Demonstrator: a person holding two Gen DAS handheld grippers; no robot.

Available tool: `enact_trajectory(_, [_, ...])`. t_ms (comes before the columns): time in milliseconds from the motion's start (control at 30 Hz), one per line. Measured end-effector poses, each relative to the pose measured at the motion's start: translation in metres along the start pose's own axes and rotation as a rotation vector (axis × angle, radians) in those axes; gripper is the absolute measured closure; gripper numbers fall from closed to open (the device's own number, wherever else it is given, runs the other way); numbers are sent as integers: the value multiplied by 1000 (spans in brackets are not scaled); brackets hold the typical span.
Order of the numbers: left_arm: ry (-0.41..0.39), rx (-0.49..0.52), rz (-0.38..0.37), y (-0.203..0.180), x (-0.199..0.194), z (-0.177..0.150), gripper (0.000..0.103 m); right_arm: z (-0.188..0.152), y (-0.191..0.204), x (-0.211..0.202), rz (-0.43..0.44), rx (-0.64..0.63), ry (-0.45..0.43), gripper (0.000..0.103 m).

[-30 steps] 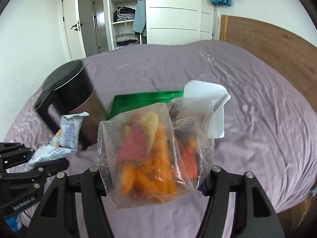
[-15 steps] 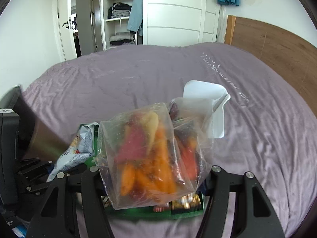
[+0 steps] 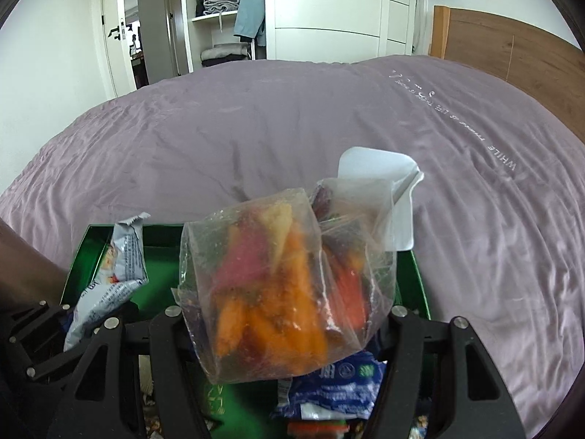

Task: Organize snacks
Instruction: 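Lower both bags into the green tray and open both tools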

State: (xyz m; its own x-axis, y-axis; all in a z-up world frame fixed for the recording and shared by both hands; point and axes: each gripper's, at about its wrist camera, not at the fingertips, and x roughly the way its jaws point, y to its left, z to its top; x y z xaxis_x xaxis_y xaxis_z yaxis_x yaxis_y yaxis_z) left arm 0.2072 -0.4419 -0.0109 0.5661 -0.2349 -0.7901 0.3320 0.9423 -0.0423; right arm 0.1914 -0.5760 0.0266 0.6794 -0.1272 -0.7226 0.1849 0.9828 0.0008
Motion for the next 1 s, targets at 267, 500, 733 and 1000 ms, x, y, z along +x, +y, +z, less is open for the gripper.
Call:
enact_trajectory(267, [4,-47,-6,1,11,2,85,-8,-2,9,23,1,-15,27])
enact_trajectory(500, [-52,2,-3,-8,10,-3,84,-13,-2,18,22,-12,25,27])
enact_trajectory(733, [-71,4,-46,-6,8,-7,84,-14,0,21,21,-22,27,24])
enact_trajectory(1000, [-83,13,-115,-3,6,-7,83,-17,2,22,6,-32,27,20])
